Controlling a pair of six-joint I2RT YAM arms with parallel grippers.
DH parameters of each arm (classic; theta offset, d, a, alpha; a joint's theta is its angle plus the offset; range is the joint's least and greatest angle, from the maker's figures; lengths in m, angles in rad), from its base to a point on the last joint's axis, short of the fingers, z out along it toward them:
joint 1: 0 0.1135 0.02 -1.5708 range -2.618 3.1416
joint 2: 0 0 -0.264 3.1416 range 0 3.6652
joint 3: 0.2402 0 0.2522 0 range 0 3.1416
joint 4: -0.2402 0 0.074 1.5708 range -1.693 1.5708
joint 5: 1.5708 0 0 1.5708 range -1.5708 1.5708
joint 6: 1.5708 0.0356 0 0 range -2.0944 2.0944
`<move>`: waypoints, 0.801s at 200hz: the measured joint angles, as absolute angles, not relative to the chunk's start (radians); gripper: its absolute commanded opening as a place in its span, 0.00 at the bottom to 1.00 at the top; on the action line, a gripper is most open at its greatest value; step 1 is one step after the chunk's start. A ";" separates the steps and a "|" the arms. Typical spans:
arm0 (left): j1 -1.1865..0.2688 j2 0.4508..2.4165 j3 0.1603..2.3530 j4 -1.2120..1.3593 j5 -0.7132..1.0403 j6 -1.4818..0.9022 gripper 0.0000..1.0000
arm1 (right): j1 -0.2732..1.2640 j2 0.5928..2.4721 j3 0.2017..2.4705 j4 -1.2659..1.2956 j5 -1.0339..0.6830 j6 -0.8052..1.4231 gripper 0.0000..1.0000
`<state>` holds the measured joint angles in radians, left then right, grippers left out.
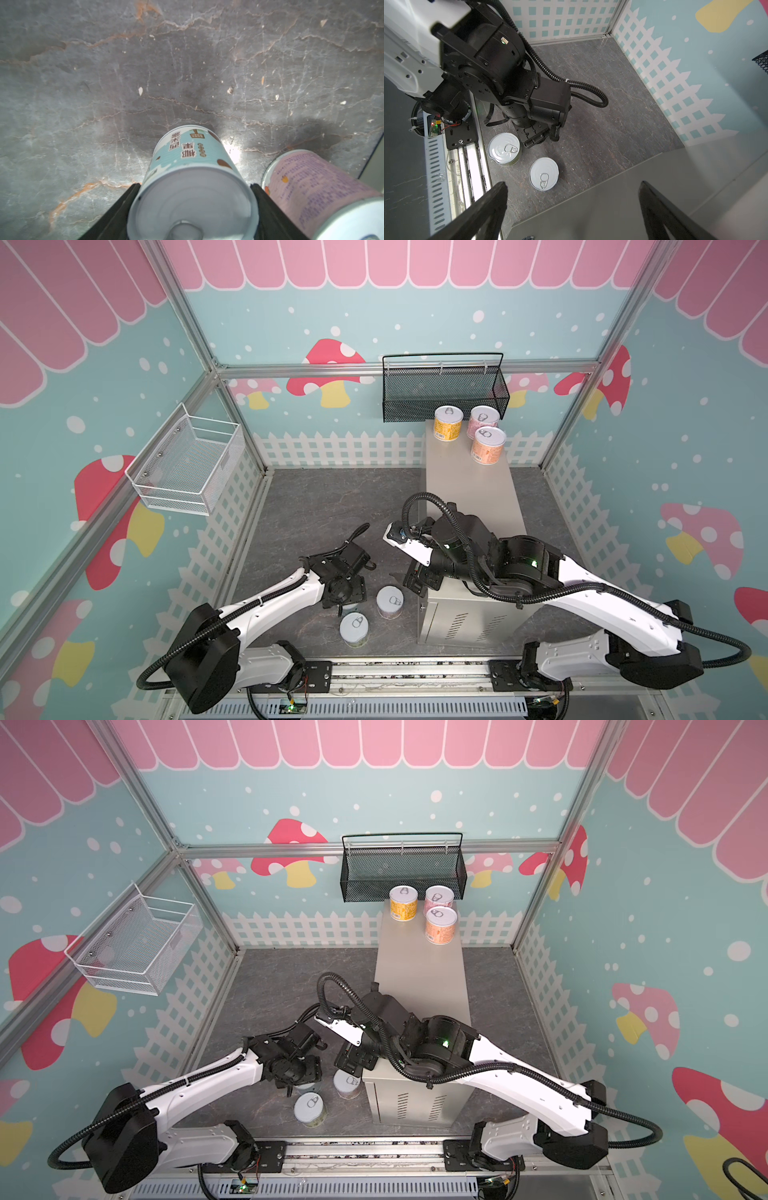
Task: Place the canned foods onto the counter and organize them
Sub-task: 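Grasp the light-blue can with the left gripper and lift it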
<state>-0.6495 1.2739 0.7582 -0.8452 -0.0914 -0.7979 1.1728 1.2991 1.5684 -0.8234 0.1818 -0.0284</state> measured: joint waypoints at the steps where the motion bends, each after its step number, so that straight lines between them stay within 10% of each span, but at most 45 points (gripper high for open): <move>1: -0.649 1.274 0.758 -0.846 -0.092 -0.797 0.39 | 1.173 1.299 1.568 -0.823 0.182 -0.028 0.99; 54: -0.595 1.274 0.856 -0.871 -0.109 -0.743 0.00 | 1.173 1.296 1.567 -0.822 0.183 -0.026 0.99; 160: -0.483 1.278 1.168 -0.954 -0.141 -0.492 0.00 | 1.172 1.382 1.702 -0.961 0.195 -0.049 0.99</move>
<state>-0.4828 1.2778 1.1675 -0.9539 -0.1406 -0.4915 1.1725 1.3819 1.7016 -0.9607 0.1951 -0.0490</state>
